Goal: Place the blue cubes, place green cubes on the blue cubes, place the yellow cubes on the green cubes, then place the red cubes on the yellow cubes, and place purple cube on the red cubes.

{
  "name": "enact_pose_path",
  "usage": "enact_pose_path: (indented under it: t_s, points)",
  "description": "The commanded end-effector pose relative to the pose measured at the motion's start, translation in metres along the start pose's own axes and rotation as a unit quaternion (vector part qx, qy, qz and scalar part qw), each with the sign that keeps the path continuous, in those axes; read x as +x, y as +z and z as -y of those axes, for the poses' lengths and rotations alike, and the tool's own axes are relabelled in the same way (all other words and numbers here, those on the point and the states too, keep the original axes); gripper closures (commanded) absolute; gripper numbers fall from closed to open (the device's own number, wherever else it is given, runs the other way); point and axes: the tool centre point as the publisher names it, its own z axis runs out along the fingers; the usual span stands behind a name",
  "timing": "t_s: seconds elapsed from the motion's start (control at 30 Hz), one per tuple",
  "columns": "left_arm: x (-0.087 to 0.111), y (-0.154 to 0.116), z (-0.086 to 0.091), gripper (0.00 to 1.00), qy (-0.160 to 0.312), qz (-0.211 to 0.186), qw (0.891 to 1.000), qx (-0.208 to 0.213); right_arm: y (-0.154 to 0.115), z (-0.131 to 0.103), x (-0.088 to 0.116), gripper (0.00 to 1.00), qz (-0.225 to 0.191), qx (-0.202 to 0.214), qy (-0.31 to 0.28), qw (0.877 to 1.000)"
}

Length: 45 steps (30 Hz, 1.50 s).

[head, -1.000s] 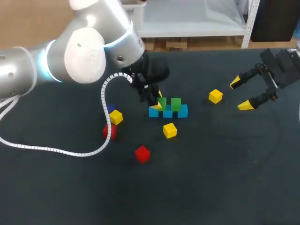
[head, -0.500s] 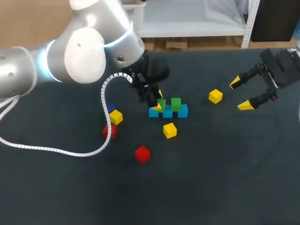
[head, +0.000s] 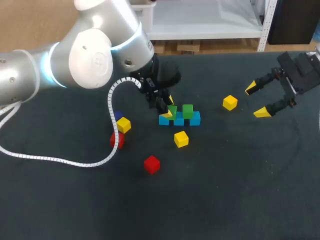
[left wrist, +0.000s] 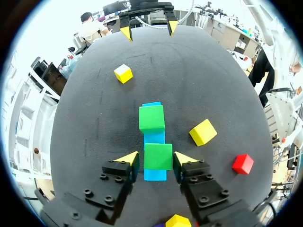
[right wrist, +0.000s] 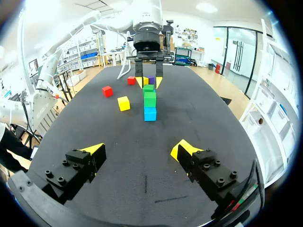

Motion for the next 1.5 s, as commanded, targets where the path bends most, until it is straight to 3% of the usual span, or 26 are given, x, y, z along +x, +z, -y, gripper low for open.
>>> enact_pose_path:
  t_s: [0.03,1.23,1.27,1.33,1.5]
  points:
    - [-0.0001,0.0011,-0.0037,0.55,0.001,0.0,1.0,0.003,0.0003,0.0003,0.0002,0.0,0.001,0.0,0.0,1.0]
    - [-0.0002,0.0026,-0.0102,0.51,-0.003,-0.001,1.0,0.006,0.0003,0.0003,0.0002,0.0,0.001,0.0,0.0,1.0]
    - [0.0,0.0031,-0.0101,0.38,-0.002,-0.001,1.0,0.006,0.0003,0.0003,0.0002,0.0,0.001,0.0,0.0,1.0]
    - [0.0001,0.0038,-0.01,0.01,-0.002,-0.001,1.0,0.009,0.0003,0.0003,0.0002,0.0,0.001,0.0,0.0,1.0]
    - [0.0001,0.0029,-0.0104,0.0,-0.004,0.0,1.0,0.013,0.0003,0.0003,0.0002,0.0,0.001,0.0,0.0,1.0]
